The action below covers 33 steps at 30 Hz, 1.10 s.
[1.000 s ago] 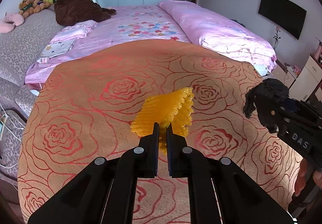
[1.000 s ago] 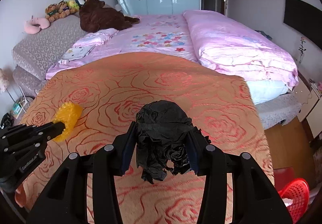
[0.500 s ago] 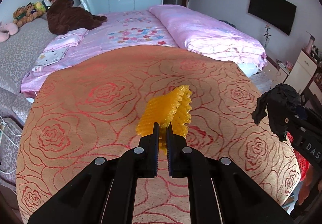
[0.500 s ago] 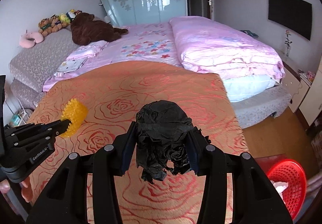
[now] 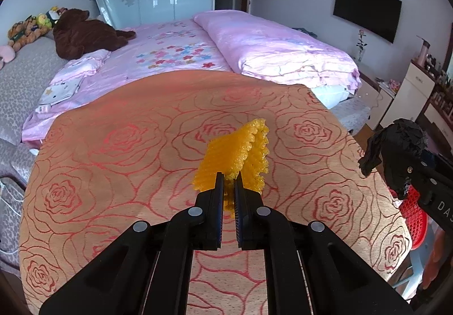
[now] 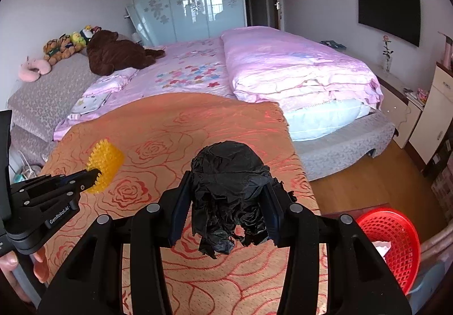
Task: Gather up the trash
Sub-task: 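Carry the yellow sponge and black bag over the red wastebasket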
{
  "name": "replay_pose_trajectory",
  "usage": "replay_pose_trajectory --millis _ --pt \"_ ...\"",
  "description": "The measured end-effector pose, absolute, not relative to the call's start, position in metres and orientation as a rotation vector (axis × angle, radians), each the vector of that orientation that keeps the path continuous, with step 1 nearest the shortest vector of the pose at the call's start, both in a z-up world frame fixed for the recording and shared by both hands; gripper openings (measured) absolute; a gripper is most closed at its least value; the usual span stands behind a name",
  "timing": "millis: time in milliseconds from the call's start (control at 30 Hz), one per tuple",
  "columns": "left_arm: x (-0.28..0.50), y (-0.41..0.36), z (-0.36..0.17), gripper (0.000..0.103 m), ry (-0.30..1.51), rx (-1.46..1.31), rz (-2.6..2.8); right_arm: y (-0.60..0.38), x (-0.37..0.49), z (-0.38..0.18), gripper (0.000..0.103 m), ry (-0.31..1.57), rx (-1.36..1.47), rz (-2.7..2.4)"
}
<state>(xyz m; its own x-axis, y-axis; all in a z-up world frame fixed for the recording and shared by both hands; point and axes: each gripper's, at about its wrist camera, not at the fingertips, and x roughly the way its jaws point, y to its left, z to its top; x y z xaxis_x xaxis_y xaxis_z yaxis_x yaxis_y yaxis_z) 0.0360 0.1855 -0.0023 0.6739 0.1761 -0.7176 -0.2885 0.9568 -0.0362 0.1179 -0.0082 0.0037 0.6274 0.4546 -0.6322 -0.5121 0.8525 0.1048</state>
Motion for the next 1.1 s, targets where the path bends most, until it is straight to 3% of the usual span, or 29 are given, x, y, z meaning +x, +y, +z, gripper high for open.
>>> replay_pose_trajectory --millis 1100 --pt "0.089 0.04 -0.005 0.006 0.813 0.007 -0.039 -0.146 0.132 0.0 0.044 0.714 -0.008 0.281"
